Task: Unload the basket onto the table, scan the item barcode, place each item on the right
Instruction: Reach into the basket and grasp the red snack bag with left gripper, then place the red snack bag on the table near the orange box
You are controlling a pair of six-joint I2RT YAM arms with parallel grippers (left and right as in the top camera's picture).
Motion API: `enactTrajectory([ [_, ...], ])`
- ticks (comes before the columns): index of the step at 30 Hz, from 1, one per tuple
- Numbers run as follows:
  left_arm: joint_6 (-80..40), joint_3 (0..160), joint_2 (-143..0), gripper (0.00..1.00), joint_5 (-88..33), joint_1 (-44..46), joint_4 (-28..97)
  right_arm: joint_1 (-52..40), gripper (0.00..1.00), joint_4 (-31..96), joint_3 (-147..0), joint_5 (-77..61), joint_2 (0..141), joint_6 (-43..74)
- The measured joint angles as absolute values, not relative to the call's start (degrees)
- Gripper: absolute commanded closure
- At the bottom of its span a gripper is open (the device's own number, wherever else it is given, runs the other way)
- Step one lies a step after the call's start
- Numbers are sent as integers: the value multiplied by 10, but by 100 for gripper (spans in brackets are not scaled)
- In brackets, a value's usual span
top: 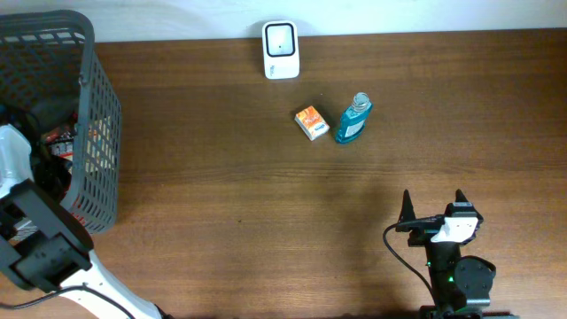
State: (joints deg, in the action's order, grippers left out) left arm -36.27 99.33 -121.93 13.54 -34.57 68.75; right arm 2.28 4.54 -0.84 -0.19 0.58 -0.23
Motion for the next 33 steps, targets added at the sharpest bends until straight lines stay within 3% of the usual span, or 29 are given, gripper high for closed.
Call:
enactTrajectory([
  [9, -363, 1267, -1179, 100, -12, -346, 787, 23, 2, 46, -8, -2, 6, -2],
  [15, -363, 1365, -1038, 100, -167, -315, 735, 23, 2, 46, -8, -2, 6, -2],
  [23, -346, 1369, -960, 100, -187, -28, 709, 23, 2, 46, -8, -2, 6, -2],
  [27, -330, 1338, -1018, 100, -87, 132, 757, 23, 2, 45, -8, -2, 6, -2],
  [33, -326, 1283, -1206, 100, -43, 239, 757, 23, 2, 45, -8, -2, 6, -2],
])
